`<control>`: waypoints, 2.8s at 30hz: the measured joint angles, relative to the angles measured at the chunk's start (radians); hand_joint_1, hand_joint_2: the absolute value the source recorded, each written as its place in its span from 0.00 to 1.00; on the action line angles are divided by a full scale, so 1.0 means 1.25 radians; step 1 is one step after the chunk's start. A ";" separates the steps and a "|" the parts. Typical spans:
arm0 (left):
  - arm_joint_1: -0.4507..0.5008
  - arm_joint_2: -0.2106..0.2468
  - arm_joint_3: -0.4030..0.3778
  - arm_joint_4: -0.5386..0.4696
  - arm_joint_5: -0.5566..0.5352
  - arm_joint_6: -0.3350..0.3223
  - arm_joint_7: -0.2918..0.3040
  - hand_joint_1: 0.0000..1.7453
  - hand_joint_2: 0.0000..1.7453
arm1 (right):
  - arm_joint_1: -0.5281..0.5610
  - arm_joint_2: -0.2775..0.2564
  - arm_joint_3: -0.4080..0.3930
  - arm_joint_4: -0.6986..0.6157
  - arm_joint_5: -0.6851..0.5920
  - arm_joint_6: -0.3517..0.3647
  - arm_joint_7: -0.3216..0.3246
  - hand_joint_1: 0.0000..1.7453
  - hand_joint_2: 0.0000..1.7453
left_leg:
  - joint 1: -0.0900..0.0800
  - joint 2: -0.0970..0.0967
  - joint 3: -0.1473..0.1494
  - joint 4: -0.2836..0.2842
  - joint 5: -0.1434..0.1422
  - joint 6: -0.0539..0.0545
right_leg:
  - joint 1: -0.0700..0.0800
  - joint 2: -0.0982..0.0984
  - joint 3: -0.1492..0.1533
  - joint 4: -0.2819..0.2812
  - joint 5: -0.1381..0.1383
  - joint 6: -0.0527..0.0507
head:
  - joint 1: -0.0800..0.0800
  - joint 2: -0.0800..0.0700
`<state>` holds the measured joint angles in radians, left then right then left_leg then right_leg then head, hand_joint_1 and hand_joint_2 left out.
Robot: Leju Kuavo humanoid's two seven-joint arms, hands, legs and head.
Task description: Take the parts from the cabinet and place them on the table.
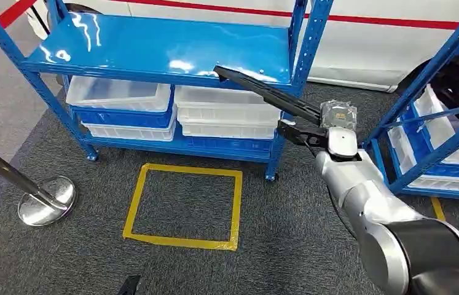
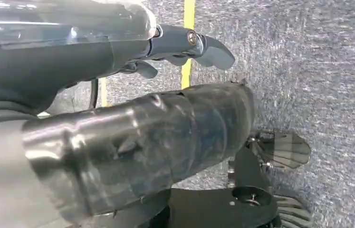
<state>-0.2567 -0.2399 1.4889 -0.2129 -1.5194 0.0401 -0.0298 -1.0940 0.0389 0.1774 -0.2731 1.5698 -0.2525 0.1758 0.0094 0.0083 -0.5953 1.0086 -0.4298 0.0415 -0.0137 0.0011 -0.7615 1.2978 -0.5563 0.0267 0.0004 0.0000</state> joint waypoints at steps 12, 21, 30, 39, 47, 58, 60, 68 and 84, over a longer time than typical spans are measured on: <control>0.000 -0.003 0.000 0.000 -0.006 0.005 0.002 0.00 0.00 | -0.001 0.025 0.019 0.000 0.000 -0.004 -0.009 1.00 1.00 | 0.000 -0.031 -0.036 0.037 -0.014 -0.037 | -0.008 0.012 0.116 -0.214 0.094 -0.031 | -0.001 0.000; 0.001 -0.002 0.000 0.000 -0.002 0.013 0.006 0.00 0.00 | 0.013 0.087 0.070 -0.001 -0.001 -0.005 -0.041 1.00 1.00 | 0.003 0.036 -0.029 0.030 0.014 -0.045 | -0.003 -0.047 0.119 -0.212 0.089 -0.032 | -0.002 0.000; 0.002 0.000 0.000 0.000 0.002 0.013 -0.003 0.00 0.00 | 0.020 0.100 0.089 -0.002 0.000 -0.006 -0.066 1.00 1.00 | -0.001 -0.014 -0.027 0.002 0.020 0.000 | 0.000 -0.006 0.040 -0.034 -0.013 -0.007 | -0.001 0.000; 0.007 0.000 0.001 0.000 0.004 0.016 -0.003 0.00 0.00 | 0.036 0.101 0.091 -0.003 -0.003 -0.007 -0.072 1.00 1.00 | 0.005 -0.100 -0.044 0.019 0.021 -0.015 | 0.003 0.058 0.109 -0.202 0.088 -0.027 | -0.002 0.000; 0.008 0.002 0.002 0.000 0.002 0.016 -0.005 0.00 0.00 | 0.039 0.106 0.092 -0.005 -0.001 -0.015 -0.073 1.00 1.00 | 0.009 -0.013 -0.157 0.245 -0.080 -0.051 | -0.007 -0.021 0.127 -0.223 0.092 -0.038 | -0.012 0.000; 0.010 0.004 0.002 0.000 0.001 0.019 -0.005 0.00 0.00 | 0.033 0.099 0.093 -0.007 -0.001 -0.022 -0.067 1.00 1.00 | 0.008 -0.002 -0.038 0.007 0.026 -0.014 | -0.008 -0.045 0.126 -0.189 0.047 0.003 | -0.011 0.000; 0.008 0.004 0.002 0.000 0.001 0.019 -0.005 0.00 0.00 | 0.032 0.091 0.093 -0.007 -0.001 -0.022 -0.066 1.00 1.00 | 0.007 -0.013 -0.039 0.007 0.027 -0.005 | -0.006 -0.011 0.073 -0.074 -0.012 -0.001 | -0.010 0.000; 0.008 0.000 0.002 0.000 0.001 0.018 -0.005 0.00 0.00 | 0.038 0.081 0.093 -0.007 -0.001 -0.031 -0.063 1.00 1.00 | 0.000 -0.087 -0.049 0.025 0.025 -0.013 | -0.008 0.065 0.111 -0.195 0.080 -0.019 | -0.012 0.000; 0.007 0.003 0.002 0.000 0.000 0.020 -0.004 0.00 0.00 | 0.042 0.077 0.092 -0.007 -0.003 -0.044 -0.062 1.00 1.00 | -0.004 0.043 -0.040 0.014 0.020 -0.030 | 0.003 -0.071 0.130 -0.211 0.075 -0.022 | -0.015 0.000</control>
<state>-0.2482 -0.2365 1.4920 -0.2129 -1.5194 0.0649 -0.0351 -1.0411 0.1350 0.2930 -0.2819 1.5656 -0.3079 0.0980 0.0039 0.0625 -0.6449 1.0264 -0.4051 0.0041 -0.0099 -0.0880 -0.5993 1.0341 -0.4621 -0.0012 -0.0183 0.0000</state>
